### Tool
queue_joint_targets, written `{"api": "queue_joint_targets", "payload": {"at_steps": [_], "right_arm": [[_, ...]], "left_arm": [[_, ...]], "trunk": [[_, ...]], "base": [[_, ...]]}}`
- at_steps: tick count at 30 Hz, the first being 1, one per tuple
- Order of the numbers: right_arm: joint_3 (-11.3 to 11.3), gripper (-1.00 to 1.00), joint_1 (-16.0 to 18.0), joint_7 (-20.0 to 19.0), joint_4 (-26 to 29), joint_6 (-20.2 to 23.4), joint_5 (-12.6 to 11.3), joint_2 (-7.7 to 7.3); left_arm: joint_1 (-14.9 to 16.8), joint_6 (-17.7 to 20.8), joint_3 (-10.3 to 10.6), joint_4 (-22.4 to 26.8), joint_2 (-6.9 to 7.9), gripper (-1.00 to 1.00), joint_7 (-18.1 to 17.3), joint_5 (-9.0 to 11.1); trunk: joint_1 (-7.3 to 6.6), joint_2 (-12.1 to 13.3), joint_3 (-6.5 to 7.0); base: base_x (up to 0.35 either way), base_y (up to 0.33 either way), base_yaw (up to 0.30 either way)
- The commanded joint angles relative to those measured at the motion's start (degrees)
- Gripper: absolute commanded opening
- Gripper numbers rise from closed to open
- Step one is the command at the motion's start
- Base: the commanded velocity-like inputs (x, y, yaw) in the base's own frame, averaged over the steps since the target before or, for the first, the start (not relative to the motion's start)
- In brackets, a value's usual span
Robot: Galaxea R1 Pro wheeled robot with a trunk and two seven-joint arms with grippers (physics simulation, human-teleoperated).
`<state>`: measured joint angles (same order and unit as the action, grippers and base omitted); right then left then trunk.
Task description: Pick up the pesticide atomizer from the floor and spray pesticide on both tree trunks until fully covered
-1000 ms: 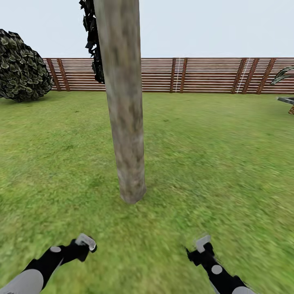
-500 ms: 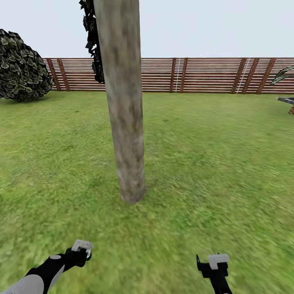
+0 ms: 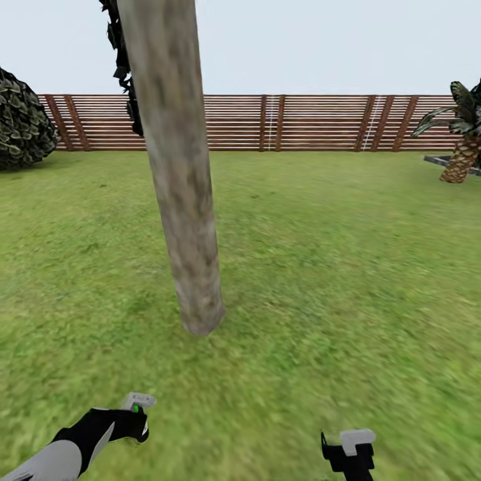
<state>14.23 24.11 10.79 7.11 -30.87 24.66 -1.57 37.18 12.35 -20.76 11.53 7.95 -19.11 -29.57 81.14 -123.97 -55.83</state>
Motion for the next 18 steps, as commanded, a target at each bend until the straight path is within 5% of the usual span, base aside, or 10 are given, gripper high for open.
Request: {"api": "queue_joint_targets", "payload": {"at_steps": [1, 9, 15, 18], "right_arm": [[0.3, 1.0, 0.1, 0.3, -0.2, -0.2, 0.6, 0.07], [0.4, 1.0, 0.1, 0.3, -0.1, -0.2, 0.4, 0.15], [0.4, 1.0, 0.1, 0.3, 0.1, -0.2, 0.2, -0.06], [0.4, 1.0, 0.1, 0.3, 0.2, -0.2, -2.1, -0.1]], "left_arm": [[0.0, 0.5, -0.4, 0.5, -0.32, -1.0, -0.4, -0.4], [1.9, 7.7, -0.4, 2.1, -2.52, -1.0, -0.4, -0.2], [2.1, 8.6, -0.4, 4.1, -3.17, -1.0, -0.4, -0.2], [2.0, 8.7, -0.5, 4.3, -3.33, -1.0, -0.3, -0.2]], "trunk": [[-0.01, 0.0, -0.05], [-0.01, 0.0, -0.05], [-0.01, 0.0, -0.05], [-0.01, 0.0, -0.05]], "base": [[0.0, 0.0, -0.298], [0.0, 0.0, -0.299], [0.01, 0.0, -0.3], [0.258, -0.034, -0.289]]}}
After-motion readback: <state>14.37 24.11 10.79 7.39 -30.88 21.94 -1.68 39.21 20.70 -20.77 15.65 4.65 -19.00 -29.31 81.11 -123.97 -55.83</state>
